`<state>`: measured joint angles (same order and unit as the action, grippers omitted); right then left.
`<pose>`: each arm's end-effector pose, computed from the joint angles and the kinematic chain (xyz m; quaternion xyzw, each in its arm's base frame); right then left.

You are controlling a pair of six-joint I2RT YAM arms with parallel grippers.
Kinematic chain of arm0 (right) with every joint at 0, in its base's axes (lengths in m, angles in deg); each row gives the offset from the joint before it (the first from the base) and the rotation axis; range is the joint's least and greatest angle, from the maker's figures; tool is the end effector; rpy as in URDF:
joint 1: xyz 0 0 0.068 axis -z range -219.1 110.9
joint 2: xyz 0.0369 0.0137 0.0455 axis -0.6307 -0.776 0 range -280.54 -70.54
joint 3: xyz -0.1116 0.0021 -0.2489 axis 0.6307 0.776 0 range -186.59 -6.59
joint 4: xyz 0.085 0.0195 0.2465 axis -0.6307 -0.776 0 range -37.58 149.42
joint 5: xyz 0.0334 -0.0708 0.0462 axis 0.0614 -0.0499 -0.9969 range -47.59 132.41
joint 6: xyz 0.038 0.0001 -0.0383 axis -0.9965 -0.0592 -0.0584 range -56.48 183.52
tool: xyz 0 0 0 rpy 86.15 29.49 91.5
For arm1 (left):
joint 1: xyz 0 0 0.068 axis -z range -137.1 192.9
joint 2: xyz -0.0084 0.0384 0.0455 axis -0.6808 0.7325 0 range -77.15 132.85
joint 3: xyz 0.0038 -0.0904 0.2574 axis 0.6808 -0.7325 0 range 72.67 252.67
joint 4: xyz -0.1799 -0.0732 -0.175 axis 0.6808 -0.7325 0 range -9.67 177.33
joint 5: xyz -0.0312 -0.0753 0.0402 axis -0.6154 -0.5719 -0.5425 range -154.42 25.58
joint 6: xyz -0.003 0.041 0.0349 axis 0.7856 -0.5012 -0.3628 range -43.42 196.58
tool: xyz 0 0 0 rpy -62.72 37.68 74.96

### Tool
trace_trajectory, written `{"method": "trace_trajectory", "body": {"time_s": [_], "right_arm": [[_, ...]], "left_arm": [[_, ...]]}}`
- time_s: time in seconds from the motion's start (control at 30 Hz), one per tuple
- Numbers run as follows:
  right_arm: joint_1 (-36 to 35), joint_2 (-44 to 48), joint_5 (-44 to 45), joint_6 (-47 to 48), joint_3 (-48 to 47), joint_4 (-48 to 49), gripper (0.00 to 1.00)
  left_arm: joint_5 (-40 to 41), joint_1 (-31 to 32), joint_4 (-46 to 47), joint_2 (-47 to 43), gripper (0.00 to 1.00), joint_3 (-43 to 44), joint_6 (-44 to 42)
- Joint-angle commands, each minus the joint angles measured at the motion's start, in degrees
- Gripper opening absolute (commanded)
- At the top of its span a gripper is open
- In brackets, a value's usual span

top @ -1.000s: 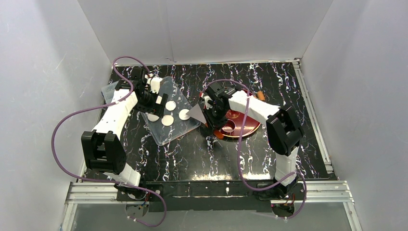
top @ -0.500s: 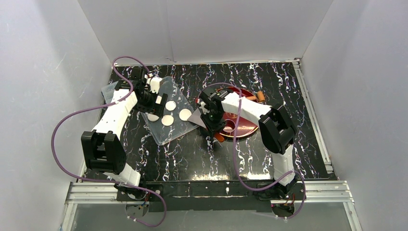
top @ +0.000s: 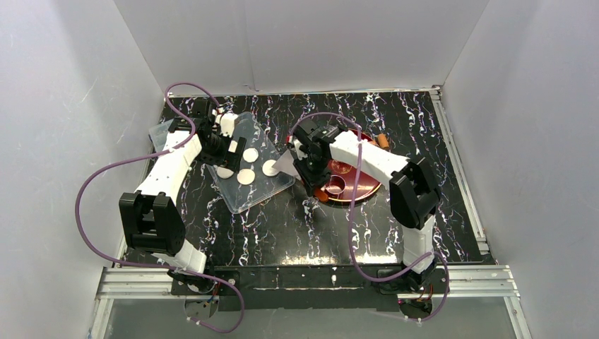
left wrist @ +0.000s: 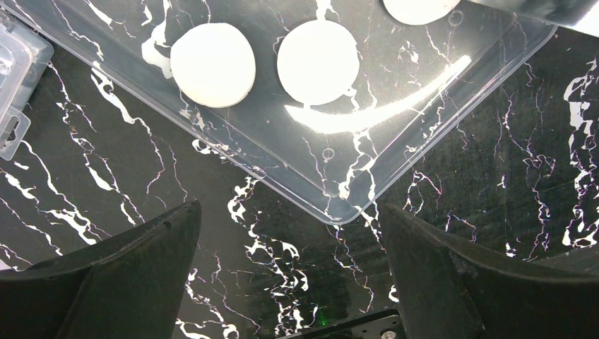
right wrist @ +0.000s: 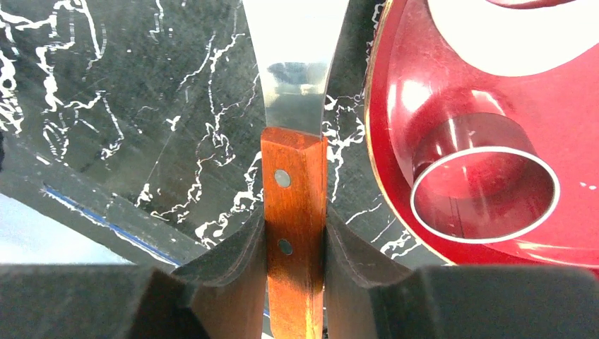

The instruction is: Roll out the dumpling wrappers from the dough

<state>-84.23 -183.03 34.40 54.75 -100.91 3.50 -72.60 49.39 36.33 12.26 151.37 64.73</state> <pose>0.2804 0.2887 0.2329 -0.3174 0.9356 0.1243 0.0918 0.3181 -0.0413 0.2947 0.1714 0.9521 -0.0577 0.2467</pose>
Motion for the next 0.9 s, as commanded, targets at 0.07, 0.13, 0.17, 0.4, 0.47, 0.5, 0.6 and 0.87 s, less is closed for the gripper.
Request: {"method": "trace_trajectory", "body": {"time_s": [0.07,0.13,0.17,0.4,0.47,0.5,0.6,0.87], "right_arm": [[0.32,7.35,1.17,0.83,-4.52,-1.84,0.01],[1.89,9.48,0.92,-0.24,-3.69,-1.07,0.01],[2.98,10.84,0.90,-1.09,-2.63,-0.48,0.01],[16.70,25.99,0.98,-15.55,18.08,6.69,0.01],[20.59,30.36,0.14,-19.13,26.05,9.80,0.01],[21.84,31.93,-0.13,-20.28,29.01,11.58,0.01],[23.44,34.16,0.37,-21.34,34.62,15.77,0.01],[26.35,27.40,2.31,-23.15,35.45,19.94,0.39]], "left_arm": [[-0.87,-0.33,-1.24,-1.56,0.98,1.87,0.06],[-0.80,-0.33,-1.40,-1.68,0.98,1.95,-0.01],[-0.78,-0.33,-1.54,-1.73,0.98,1.91,-0.07],[-2.26,-0.42,-1.59,-2.28,0.98,1.91,0.18],[-2.38,-0.48,-1.62,-2.39,0.98,1.95,0.28],[-2.52,-0.50,-1.56,-2.39,0.98,1.84,0.36],[-3.17,-0.56,-1.80,-2.27,0.98,2.04,0.52],[-2.13,-0.68,-1.53,-3.89,0.98,1.55,0.94]]}}
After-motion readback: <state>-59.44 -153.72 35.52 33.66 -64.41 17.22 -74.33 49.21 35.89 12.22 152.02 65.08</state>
